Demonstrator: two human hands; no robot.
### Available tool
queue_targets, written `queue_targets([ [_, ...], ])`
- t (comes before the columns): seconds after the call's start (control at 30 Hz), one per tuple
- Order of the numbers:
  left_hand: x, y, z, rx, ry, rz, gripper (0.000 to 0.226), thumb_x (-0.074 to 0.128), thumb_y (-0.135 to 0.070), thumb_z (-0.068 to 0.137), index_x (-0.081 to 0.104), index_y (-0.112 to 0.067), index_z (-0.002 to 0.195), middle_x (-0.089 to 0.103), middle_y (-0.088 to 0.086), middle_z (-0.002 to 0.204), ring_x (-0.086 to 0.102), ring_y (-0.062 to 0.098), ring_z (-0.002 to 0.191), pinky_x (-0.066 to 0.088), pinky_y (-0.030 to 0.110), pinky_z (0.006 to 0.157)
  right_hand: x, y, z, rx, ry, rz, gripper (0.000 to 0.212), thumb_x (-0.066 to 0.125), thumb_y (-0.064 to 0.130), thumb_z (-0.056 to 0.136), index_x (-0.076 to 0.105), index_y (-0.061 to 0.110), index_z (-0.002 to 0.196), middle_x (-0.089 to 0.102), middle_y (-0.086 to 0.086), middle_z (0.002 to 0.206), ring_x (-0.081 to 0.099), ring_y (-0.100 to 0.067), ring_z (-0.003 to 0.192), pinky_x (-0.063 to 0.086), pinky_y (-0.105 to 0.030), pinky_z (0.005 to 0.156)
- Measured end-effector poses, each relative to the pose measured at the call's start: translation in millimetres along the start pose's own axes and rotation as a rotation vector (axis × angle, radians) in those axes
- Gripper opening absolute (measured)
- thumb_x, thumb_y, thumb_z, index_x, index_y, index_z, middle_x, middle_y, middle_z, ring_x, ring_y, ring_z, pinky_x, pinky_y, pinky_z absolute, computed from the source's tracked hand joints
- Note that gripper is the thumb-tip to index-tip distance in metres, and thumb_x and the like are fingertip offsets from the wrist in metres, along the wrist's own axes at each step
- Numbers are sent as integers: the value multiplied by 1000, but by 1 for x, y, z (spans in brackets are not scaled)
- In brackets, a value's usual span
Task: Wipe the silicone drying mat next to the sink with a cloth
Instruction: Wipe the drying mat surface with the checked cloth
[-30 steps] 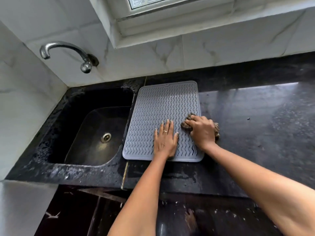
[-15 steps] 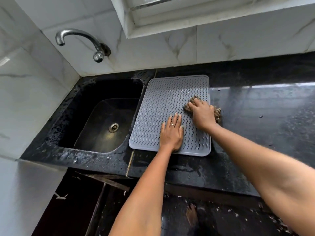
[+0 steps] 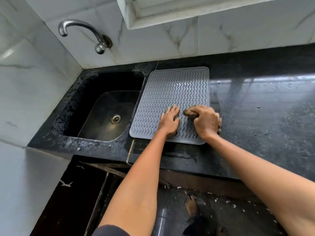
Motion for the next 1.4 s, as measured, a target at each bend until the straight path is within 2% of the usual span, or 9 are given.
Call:
queue_targets([
  [0.1,4,4,-7,7,35,20,52,36,-20,101,20,-28,150,5,-5,161,-3,18,149,-1,43,120,20,9,-2,-89,139,-185,49,54,-4,81,60,19,124,58,-6,131,50,-30,114,35,-43,91],
  [0.4,7,1,-9,11,83,95,51,32,-22,102,15,-28,151,1,-3,161,-6,21,149,-1,44,120,5,21,-92,-240,-6,-221,20,67,-8,58,72,11,61,69,-3,69,57,-29,66,34,-35,63],
  [0.53,-3,2,-9,-4,-11,69,50,42,-26,99,29,-29,147,18,-8,159,11,17,148,15,44,120,2,14,-74,-143,108,-98,26,59,0,66,76,18,72,72,-3,75,63,-30,72,43,-35,66],
  [0.67,-29,-2,-5,13,-166,74,38,47,-31,95,53,-28,132,48,-6,143,38,20,132,34,40,107,-11,-13,-38,184,-16,274,34,52,0,68,76,21,80,76,1,86,68,-24,80,54,-31,71],
  [0.77,-44,-3,5,2,-187,65,33,45,-30,96,58,-24,126,57,2,133,44,25,126,37,38,103,-8,-6,1,235,-48,367,38,50,-1,69,75,20,87,76,-2,92,67,-25,86,50,-27,71],
  [0.97,-68,3,59,-31,-225,94,36,45,-30,96,51,-25,131,48,1,139,39,25,129,33,42,102,3,31,109,66,-74,277,43,45,-3,78,72,21,102,70,-5,110,59,-29,100,47,-45,87],
  [1.17,-74,-3,146,-15,-172,108,49,40,-29,99,31,-19,146,21,2,158,15,23,146,16,43,119,20,32,199,15,-144,158,48,42,-6,81,67,19,114,61,-2,124,50,-29,109,34,-42,91],
  [1.27,-80,-6,187,18,-153,147,51,36,-25,100,25,-16,149,19,4,159,14,24,147,9,41,121,55,26,239,-6,22,20,57,45,-6,80,54,19,131,45,-6,142,39,-33,122,30,-47,100],
  [1.4,-73,1,210,75,-152,214,56,33,-29,99,16,-19,151,16,1,160,11,19,148,6,39,120,131,9,250,-26,475,-259,71,51,0,85,27,28,146,12,-3,158,13,-36,141,17,-57,109],
])
Point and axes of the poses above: each hand's wrist, its own z-axis towards the middle knuckle, its own x-axis out of the palm, y = z × x, the point moved 10 cm from there along z, towards the middle knuckle
